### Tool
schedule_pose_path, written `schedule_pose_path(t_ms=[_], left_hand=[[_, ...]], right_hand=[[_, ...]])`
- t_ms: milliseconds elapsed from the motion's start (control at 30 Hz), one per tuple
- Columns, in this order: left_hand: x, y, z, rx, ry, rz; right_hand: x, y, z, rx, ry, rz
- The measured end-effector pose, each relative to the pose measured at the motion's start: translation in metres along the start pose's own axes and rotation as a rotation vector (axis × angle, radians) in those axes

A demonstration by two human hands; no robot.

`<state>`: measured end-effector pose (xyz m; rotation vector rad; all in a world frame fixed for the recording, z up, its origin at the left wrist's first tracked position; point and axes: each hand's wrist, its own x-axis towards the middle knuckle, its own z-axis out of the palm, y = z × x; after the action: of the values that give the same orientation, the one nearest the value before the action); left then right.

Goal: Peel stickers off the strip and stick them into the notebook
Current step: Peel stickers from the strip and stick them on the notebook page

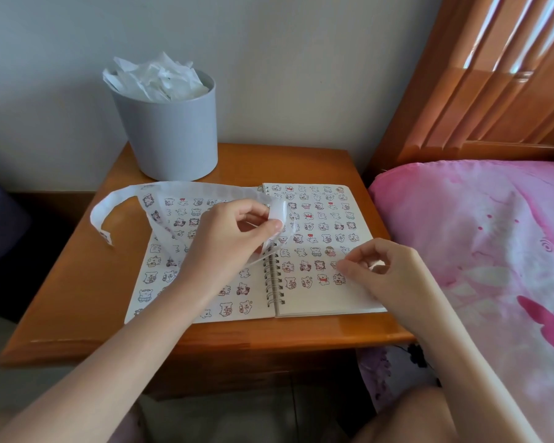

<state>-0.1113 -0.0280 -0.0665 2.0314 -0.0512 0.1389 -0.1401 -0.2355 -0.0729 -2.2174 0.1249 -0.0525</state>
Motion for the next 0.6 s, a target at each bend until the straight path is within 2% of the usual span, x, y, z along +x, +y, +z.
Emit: schedule_pose_path(t_ms=[300,500,600], left_hand=[[-0.001,0.010,-0.006,-0.175,-0.005,-0.020],[-0.002,0.013,-0.008,-0.319,-0.050,-0.079],[-0.001,0.012,-0.009,-0.371,-0.065,-0.100]], right_hand=[[0.000,0.003,0.002,-0.021,0.036,-0.016],[-0.001,0.002,-0.001,-0.001,-0.065,-0.019],[-0.001,0.005,-0.001,-0.016,-0.017,-0.051]])
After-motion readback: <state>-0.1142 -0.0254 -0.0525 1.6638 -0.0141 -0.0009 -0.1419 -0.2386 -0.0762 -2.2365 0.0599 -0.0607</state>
